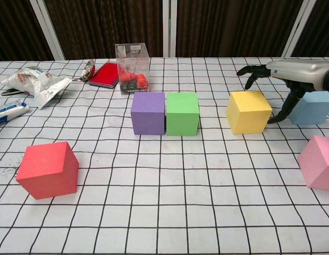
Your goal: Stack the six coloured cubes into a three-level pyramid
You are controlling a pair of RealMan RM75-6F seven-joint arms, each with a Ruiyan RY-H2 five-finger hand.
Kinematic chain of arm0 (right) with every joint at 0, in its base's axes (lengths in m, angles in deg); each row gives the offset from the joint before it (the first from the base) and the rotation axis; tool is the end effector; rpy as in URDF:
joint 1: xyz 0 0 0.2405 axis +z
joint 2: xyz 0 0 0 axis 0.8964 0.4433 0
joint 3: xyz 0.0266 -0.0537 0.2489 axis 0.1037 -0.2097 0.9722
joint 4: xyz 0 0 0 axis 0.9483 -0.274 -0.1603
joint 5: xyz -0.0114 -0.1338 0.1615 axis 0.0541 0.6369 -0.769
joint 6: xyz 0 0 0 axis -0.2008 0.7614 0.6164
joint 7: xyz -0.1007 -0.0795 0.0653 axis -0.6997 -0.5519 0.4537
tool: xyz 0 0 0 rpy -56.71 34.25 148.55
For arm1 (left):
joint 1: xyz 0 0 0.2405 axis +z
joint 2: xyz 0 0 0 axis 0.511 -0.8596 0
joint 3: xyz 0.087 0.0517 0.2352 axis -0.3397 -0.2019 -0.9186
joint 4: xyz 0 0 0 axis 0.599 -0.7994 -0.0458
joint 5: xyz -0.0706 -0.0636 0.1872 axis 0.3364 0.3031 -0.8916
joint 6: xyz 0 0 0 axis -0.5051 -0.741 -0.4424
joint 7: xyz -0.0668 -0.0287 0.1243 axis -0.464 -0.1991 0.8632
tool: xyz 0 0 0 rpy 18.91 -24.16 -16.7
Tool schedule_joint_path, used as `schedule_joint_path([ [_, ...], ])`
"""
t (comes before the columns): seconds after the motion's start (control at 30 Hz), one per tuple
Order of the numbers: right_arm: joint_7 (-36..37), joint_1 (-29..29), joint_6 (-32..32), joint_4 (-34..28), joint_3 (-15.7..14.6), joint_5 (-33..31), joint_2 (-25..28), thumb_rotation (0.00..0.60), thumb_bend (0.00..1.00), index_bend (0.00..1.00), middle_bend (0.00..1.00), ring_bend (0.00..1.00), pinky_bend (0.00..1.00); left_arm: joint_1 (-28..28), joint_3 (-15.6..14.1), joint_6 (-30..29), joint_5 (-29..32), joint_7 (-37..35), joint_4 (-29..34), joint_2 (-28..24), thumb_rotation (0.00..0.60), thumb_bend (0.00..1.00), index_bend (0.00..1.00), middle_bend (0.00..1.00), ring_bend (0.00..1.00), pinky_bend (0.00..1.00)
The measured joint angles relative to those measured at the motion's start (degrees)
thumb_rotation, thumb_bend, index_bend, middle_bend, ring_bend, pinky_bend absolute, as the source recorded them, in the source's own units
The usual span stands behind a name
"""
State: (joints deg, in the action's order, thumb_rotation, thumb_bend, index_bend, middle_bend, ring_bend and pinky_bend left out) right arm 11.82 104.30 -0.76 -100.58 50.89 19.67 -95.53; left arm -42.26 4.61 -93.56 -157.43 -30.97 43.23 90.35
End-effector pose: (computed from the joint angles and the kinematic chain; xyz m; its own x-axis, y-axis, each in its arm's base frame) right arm -0.2207 -0.3673 0.0169 0.4857 -0.3731 0.7905 -0.8567 -0.3828 0.3457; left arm -0.2910 0.1968 0.1278 0.2549 0.0820 0.9635 0.9639 -0.1008 -0.2464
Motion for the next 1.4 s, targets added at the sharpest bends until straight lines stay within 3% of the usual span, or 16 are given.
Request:
schedule_joint_path([
  [0.13, 0.41, 0.07, -2.04, 2.82, -0.12, 0.36, -2.22, 0.600, 0.02, 0.00, 0.34, 0.00, 0.00, 1.01, -0.59, -0.48, -1.30, -1.72, -1.14, -0.08, 0.600, 0.00, 0.14, 0.22, 0.06, 0.07],
  [0.23, 0.90, -0.16, -4.46, 3.63, 0.05, 0.68, -3.50, 0.600, 0.05, 0.00, 0.45, 0.05, 0.00, 1.56, -0.72, -0.80, -2.01, -2.95, -1.67, -0.07, 0.600, 0.00, 0.14, 0.22, 0.06, 0.07],
  [0.37, 1.79, -0.40, -6.42, 3.49, 0.27, 0.99, -4.26, 0.600, 0.07, 0.00, 0.53, 0.10, 0.00, 2.14, -0.53, -1.06, -2.21, -3.65, -1.62, -0.15, 0.600, 0.00, 0.14, 0.22, 0.06, 0.06],
  [0.77, -2.52, -0.60, -6.83, -3.32, 1.68, -3.74, -3.71, 0.600, 0.07, 0.00, 0.55, 0.11, 0.00, 2.77, -0.35, 0.64, -2.17, -6.02, -1.39, -0.73, 0.600, 0.00, 0.14, 0.22, 0.06, 0.06],
  [1.4, -12.91, 0.48, -8.48, -3.95, 3.29, -10.10, -9.19, 0.600, 0.08, 0.00, 0.54, 0.11, 0.00, 2.74, 0.70, 2.48, -1.91, -7.52, -1.98, -0.34, 0.600, 0.00, 0.14, 0.22, 0.06, 0.05],
])
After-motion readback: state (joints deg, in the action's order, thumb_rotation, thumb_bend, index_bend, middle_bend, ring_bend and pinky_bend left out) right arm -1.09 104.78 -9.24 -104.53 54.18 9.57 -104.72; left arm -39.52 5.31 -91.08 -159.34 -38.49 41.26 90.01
